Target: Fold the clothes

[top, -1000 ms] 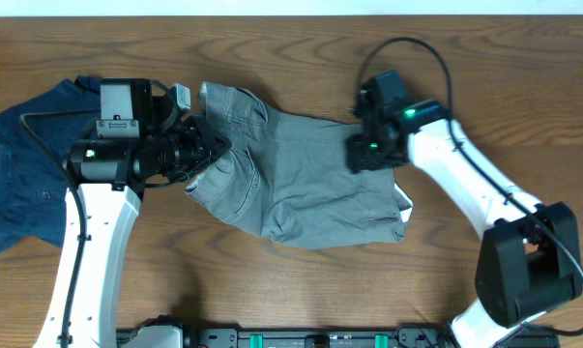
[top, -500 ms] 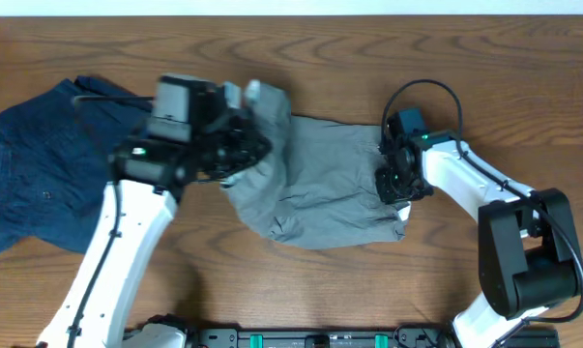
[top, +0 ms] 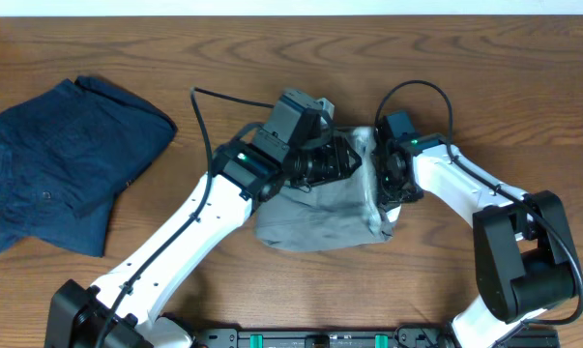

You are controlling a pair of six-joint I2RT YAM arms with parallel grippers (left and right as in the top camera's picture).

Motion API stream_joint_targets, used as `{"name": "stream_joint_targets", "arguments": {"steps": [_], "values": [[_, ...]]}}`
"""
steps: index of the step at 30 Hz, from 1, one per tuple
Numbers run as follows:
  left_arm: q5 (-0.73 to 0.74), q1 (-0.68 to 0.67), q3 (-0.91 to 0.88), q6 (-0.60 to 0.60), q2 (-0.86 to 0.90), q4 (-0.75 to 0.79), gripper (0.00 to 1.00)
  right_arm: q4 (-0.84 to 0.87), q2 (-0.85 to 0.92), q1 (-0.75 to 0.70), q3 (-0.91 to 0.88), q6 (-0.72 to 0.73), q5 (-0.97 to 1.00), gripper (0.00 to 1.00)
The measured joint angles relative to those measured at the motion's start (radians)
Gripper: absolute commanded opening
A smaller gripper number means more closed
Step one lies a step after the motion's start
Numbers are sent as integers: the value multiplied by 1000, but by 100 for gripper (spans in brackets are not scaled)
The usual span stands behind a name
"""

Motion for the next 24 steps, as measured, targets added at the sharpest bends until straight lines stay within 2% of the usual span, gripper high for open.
{"name": "stream_joint_targets", "arguments": {"steps": [3, 7, 12, 16, 24], "values": [[-7, 67, 0, 34, -2, 3, 45, -73, -22, -41, 12, 39, 50, 57], [-98, 176, 0, 93, -2, 6, 45, -130, -125, -121, 87, 69, 100, 59], [-258, 230, 1, 156, 22, 69, 45, -104, -294, -152, 196, -14, -33, 60], [-311, 230, 2, 211, 102, 161, 45, -118, -340, -108, 206, -63, -187, 60], [-340, 230, 3, 270, 358, 243, 45, -102, -248, 76, 93, -86, -343, 61]]}}
